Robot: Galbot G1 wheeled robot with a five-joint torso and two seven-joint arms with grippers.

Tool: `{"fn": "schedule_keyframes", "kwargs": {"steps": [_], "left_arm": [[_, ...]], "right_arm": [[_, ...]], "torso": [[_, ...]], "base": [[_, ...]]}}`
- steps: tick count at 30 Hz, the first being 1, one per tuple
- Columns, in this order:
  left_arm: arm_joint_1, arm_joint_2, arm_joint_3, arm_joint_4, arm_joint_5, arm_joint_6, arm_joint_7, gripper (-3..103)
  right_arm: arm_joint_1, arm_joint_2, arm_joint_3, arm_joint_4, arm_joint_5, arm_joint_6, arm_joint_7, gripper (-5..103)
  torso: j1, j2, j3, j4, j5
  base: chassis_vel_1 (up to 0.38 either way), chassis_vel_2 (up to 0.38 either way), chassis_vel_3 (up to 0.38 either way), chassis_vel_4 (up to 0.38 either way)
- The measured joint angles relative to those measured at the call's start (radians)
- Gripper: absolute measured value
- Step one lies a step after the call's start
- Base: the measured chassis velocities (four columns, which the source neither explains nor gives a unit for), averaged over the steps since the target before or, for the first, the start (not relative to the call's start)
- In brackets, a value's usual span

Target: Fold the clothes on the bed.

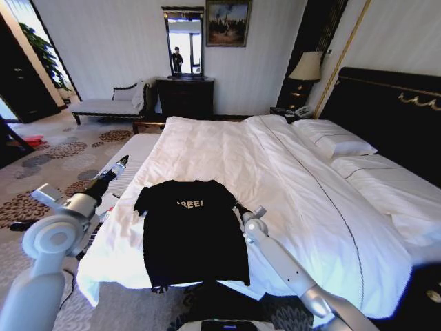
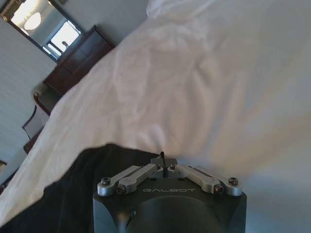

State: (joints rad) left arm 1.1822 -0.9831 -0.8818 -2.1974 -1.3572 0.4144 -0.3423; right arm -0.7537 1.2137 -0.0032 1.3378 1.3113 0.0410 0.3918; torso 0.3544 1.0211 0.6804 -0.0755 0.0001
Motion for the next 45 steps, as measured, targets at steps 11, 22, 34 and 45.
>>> {"fn": "schedule_keyframes", "kwargs": {"steps": [11,22,34,45], "left_arm": [[0.013,-0.008,-0.009,-0.021,0.001,-0.001,-0.001,100],[0.048,-0.021,-0.025,-0.048,0.003,-0.001,-0.002,100],[0.049,-0.033,-0.029,-0.051,0.011,-0.001,-0.002,100],[0.052,-0.041,-0.024,-0.044,0.017,-0.001,-0.001,100]], "right_arm": [[0.096,-0.041,-0.003,-0.007,-0.019,0.020,-0.012,0],[0.201,-0.028,-0.059,-0.179,-0.050,0.007,-0.049,0],[0.209,-0.043,-0.001,-0.178,-0.046,0.008,-0.044,0],[0.234,-0.036,-0.001,-0.213,-0.048,0.008,-0.043,0]], "torso": [[0.000,0.000,0.000,-0.0001,-0.0002],[0.000,0.000,0.000,0.0001,-0.0001],[0.000,0.000,0.000,-0.0001,0.0000],[0.000,0.000,0.000,0.0000,0.0001]], "base": [[0.000,0.000,0.000,0.000],[0.000,0.000,0.000,0.000],[0.000,0.000,0.000,0.000],[0.000,0.000,0.000,0.000]]}}
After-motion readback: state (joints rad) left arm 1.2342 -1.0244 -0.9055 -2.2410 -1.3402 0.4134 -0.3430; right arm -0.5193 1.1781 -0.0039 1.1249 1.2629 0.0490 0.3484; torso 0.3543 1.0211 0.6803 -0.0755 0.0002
